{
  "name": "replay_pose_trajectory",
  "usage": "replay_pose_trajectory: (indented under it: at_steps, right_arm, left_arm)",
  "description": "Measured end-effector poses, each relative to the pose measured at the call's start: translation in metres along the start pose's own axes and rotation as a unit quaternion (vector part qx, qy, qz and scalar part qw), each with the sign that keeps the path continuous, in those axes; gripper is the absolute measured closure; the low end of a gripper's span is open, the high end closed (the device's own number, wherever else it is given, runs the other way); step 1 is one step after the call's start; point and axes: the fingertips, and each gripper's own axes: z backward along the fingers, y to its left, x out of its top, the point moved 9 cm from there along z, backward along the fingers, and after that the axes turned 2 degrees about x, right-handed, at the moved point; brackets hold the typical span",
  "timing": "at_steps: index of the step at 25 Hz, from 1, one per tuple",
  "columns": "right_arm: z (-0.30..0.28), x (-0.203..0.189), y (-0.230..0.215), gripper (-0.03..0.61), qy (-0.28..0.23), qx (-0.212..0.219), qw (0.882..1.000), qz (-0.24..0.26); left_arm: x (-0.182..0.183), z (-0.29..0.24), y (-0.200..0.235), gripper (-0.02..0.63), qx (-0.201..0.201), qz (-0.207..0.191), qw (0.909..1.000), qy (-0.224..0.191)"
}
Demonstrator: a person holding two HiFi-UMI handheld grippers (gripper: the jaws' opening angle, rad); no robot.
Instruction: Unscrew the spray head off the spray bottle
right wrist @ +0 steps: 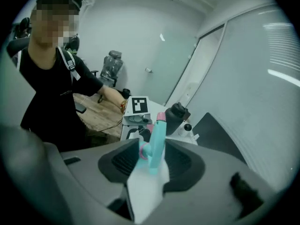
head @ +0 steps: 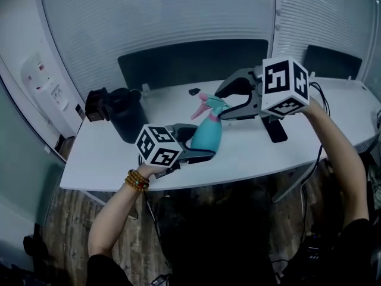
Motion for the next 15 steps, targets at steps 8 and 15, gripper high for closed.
replay_pose_trajectory:
  at_steps: [8, 15]
  right_arm:
    - [-0.006, 0.014, 0.003, 0.482, -0.002, 0.120, 0.993, 0.001]
    - [-0.004, 0.030, 0.037, 0.502, 0.030, 0.206, 0.971, 0.114]
  left_arm:
    - [-0.007, 0.001, -0.013, 0.233, -0.120, -0.021, 0.9925, -0.007]
    - [-0.014, 0.003, -0.040, 0.236, -0.235, -0.034, 0.9707, 0.038]
